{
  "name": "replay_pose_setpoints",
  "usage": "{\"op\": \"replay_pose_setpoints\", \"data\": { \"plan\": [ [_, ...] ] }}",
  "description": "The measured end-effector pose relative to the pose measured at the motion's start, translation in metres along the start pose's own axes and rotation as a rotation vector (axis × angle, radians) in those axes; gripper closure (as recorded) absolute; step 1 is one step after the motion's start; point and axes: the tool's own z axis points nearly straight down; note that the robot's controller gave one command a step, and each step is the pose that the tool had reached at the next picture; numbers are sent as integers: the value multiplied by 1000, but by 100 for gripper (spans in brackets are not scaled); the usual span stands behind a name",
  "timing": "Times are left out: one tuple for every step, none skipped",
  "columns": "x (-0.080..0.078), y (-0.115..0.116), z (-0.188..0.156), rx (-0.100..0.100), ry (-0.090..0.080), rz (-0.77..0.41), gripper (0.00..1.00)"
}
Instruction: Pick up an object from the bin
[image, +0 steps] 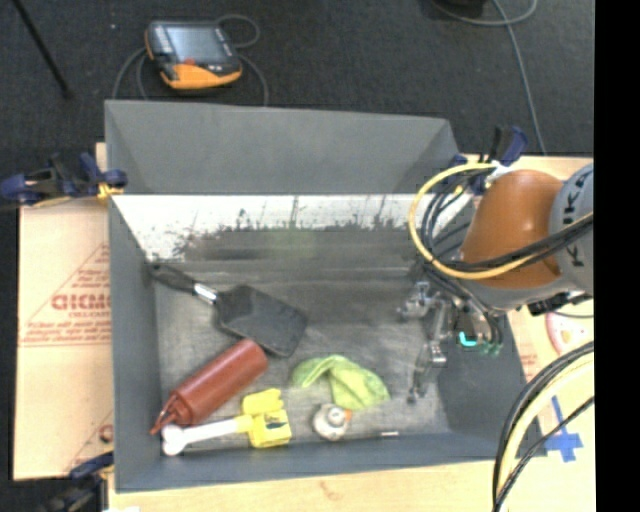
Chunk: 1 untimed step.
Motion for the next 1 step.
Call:
{"op": "replay_pose_setpoints", "data": {
  "plan": [
    [-1, 0, -2, 0, -3, -1, 0]
  ]
}}
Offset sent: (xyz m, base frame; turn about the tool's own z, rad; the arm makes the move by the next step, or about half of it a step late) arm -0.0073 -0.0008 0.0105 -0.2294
